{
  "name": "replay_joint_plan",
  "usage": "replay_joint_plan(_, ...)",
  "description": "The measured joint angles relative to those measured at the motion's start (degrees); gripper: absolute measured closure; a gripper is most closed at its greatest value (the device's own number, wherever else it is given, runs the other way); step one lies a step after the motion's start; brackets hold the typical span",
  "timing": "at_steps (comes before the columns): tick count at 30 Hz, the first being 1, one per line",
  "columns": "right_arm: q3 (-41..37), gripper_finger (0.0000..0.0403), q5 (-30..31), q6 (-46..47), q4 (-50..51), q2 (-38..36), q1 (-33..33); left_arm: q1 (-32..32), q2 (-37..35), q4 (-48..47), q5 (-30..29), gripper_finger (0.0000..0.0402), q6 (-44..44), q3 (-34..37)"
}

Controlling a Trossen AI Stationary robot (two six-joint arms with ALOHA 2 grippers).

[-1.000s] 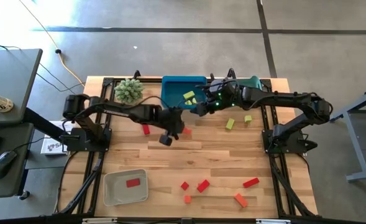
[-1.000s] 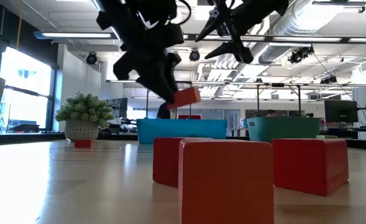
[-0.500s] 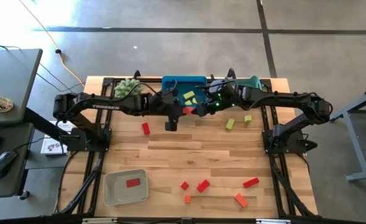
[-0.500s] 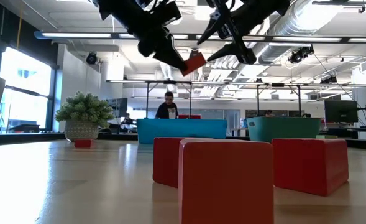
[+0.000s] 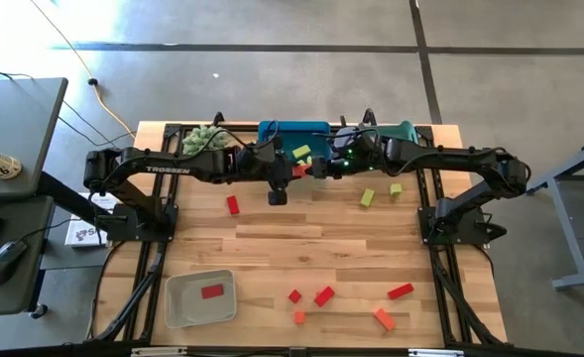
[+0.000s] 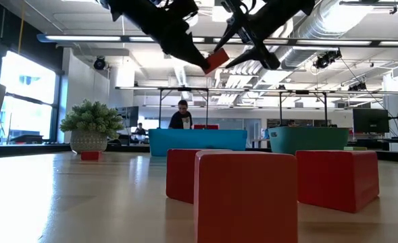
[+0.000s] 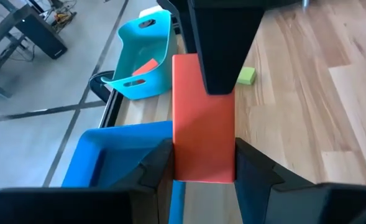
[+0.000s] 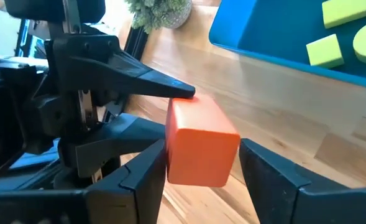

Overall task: Sort & place blocks by color
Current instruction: Put the orange block into the green bin

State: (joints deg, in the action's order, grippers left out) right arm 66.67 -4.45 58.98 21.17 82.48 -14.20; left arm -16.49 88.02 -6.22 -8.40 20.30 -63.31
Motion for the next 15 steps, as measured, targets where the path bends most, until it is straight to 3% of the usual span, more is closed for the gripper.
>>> replay_joint_plan(8, 0.0, 0.0293, 1.0, 1.6, -0.7, 0.0, 0.0, 0.0, 0.1, 0.4, -1.3, 0.0298, -0.2, 0.0)
replay_joint_plan(15, 0.0, 0.0297, 2.5, 0.6, -1.9, 0.0, 0.0, 0.0, 0.1, 0.7, -3.0, 0.0283, 0.1, 0.0)
